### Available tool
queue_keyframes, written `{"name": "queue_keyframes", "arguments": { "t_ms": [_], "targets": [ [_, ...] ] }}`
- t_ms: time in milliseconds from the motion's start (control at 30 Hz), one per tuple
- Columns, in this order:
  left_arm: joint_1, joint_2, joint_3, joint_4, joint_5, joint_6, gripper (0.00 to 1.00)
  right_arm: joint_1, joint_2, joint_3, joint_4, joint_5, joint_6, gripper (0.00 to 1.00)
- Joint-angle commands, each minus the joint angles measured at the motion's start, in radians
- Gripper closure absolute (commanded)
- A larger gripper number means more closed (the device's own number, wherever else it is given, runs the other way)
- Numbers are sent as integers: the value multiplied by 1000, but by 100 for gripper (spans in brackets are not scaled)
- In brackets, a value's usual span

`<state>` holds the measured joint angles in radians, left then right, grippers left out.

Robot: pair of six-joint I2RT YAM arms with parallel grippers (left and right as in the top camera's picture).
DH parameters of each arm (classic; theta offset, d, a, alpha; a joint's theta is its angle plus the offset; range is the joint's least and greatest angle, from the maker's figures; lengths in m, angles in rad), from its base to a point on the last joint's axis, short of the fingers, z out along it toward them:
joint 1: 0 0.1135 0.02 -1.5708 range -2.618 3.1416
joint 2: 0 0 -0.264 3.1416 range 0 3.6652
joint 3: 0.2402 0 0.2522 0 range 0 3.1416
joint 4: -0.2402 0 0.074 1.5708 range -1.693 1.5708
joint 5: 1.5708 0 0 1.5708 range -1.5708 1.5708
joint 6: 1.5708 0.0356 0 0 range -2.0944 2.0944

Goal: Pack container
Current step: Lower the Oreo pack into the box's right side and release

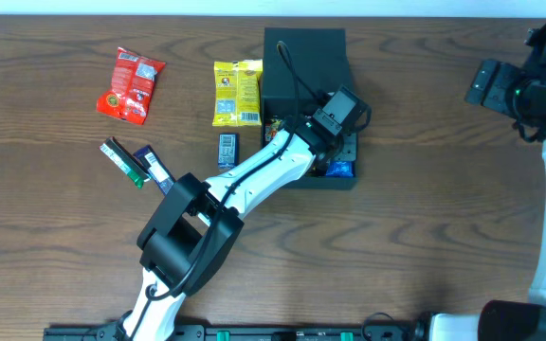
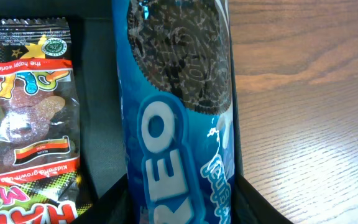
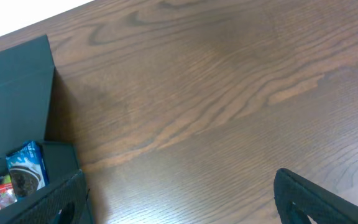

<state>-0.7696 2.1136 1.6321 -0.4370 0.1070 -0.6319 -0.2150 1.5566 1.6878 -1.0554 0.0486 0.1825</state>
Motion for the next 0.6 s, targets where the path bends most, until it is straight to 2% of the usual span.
{"name": "queue_keyframes", "arguments": {
  "t_ms": [0, 100, 133, 233, 267, 367, 567],
  "targets": [
    [-5, 9, 16, 11, 28, -1, 83, -10, -17, 15, 0, -4, 4, 4],
    [-6, 9, 16, 4, 64, -1, 82, -10, -17, 15, 0, -4, 4, 4],
    [-6, 9, 16, -1, 70, -1, 76, -10, -17, 15, 0, -4, 4, 4],
    [-6, 9, 16, -8, 71, 0, 40, -10, -17, 15, 0, -4, 4, 4],
    [-6, 9, 16, -8, 71, 0, 25, -10, -17, 15, 0, -5, 4, 4],
    [-6, 9, 16, -7, 71, 0, 22, -10, -17, 15, 0, -5, 4, 4],
    [-2, 4, 17, -6, 71, 5, 21, -8, -17, 15, 0, -5, 4, 4]
  ]
}}
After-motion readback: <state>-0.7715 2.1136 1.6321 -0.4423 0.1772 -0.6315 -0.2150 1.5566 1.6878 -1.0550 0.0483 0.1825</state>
